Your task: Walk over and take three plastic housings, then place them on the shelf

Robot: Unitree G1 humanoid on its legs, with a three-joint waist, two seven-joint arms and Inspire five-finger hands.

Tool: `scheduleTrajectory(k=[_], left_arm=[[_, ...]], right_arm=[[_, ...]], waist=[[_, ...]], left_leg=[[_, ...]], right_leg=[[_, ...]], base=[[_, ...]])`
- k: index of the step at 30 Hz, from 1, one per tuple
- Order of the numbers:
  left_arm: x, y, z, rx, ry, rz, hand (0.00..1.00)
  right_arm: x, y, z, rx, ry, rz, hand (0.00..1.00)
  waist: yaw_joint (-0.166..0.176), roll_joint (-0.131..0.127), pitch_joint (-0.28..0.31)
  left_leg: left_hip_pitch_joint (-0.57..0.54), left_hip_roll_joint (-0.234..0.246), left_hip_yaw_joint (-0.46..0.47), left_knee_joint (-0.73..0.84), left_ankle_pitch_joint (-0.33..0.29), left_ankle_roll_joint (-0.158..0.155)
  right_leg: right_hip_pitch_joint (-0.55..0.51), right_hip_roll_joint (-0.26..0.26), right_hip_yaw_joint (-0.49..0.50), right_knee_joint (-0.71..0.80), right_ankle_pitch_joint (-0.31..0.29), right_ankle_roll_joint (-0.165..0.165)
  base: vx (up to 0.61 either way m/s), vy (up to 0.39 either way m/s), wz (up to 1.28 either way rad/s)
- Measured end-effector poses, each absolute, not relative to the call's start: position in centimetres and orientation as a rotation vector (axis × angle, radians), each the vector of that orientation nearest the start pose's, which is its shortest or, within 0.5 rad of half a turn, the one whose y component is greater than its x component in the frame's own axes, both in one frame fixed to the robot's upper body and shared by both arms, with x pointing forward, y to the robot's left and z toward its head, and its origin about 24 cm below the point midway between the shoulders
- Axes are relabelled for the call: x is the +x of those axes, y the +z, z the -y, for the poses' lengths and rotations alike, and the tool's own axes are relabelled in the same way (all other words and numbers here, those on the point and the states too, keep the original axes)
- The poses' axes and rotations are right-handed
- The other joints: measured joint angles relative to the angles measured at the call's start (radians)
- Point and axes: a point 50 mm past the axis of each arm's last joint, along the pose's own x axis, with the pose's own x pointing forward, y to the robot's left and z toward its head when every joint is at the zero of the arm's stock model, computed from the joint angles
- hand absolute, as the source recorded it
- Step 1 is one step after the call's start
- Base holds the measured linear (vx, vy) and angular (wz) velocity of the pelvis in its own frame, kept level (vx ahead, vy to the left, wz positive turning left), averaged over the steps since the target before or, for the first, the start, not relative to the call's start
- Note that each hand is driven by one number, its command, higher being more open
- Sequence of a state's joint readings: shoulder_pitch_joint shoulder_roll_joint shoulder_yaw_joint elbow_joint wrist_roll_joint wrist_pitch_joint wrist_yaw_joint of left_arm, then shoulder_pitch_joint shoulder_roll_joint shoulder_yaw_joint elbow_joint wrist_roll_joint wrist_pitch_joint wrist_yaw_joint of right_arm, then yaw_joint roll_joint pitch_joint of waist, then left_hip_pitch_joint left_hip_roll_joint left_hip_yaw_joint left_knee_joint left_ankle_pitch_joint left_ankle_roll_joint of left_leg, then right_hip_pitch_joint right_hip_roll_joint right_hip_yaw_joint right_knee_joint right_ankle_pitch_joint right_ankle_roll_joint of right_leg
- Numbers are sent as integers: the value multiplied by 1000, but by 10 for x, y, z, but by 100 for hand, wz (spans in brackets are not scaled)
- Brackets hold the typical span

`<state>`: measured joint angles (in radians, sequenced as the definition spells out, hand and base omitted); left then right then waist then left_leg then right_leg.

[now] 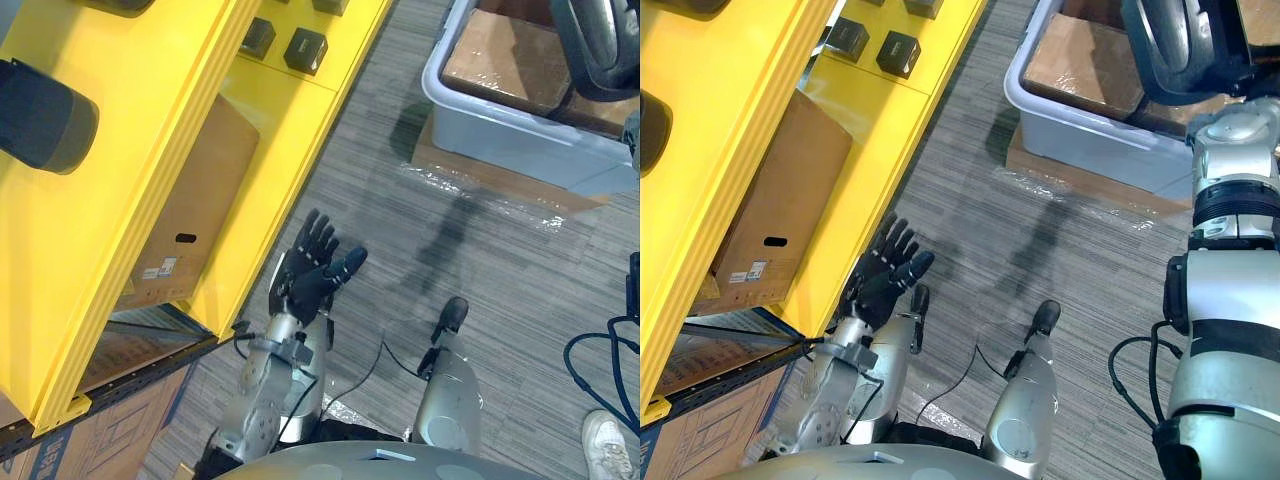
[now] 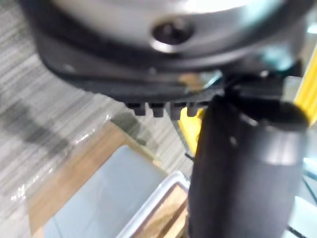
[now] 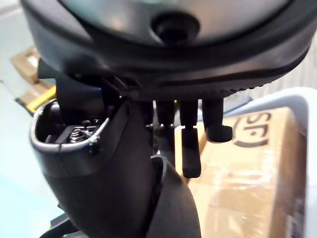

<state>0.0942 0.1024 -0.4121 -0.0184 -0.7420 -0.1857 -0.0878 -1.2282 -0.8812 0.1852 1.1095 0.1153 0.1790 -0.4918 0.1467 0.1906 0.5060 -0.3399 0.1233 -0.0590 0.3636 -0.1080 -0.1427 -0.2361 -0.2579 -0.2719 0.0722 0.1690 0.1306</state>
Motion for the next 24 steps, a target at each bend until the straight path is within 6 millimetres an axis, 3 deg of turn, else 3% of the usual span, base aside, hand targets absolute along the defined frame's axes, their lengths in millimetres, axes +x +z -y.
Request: scheduleTrajectory(k=[6,12,18,21,24], left_arm=[[271,59,-61,-723,-488,-97,100],[313,80,-63,-866,-431,-144,100],[340,120,-67,-1107,-450,-91,100],[345,136,-61,-1189,-482,-66,100],[346,141,-56,-1209,-475,-56,100]], right_arm=[[382,285,315,-579,-838,192,0],[396,289,267,-624,-725,296,0],[399,284,225,-620,-618,431,0],[400,269,206,-625,-557,463,0],[398,235,193,-627,-494,425,0]], waist=[[-48,-63,-1],[-100,-83,2],[-135,-122,-3],[-153,-133,-5],[-157,-149,-16]], left_leg=[[71,33,32,-86,39,-22],[126,49,67,-144,60,-30],[183,72,106,-177,63,-37],[212,72,118,-192,63,-38],[244,78,130,-209,63,-39]], right_leg=[[13,32,25,-23,8,-16],[18,47,54,-26,11,-21],[50,74,78,-62,22,-30],[66,75,85,-68,22,-30],[95,84,88,-93,28,-32]], base=[[15,-36,-16],[31,-15,-19],[27,-4,-18],[32,22,-10],[31,13,-9]])
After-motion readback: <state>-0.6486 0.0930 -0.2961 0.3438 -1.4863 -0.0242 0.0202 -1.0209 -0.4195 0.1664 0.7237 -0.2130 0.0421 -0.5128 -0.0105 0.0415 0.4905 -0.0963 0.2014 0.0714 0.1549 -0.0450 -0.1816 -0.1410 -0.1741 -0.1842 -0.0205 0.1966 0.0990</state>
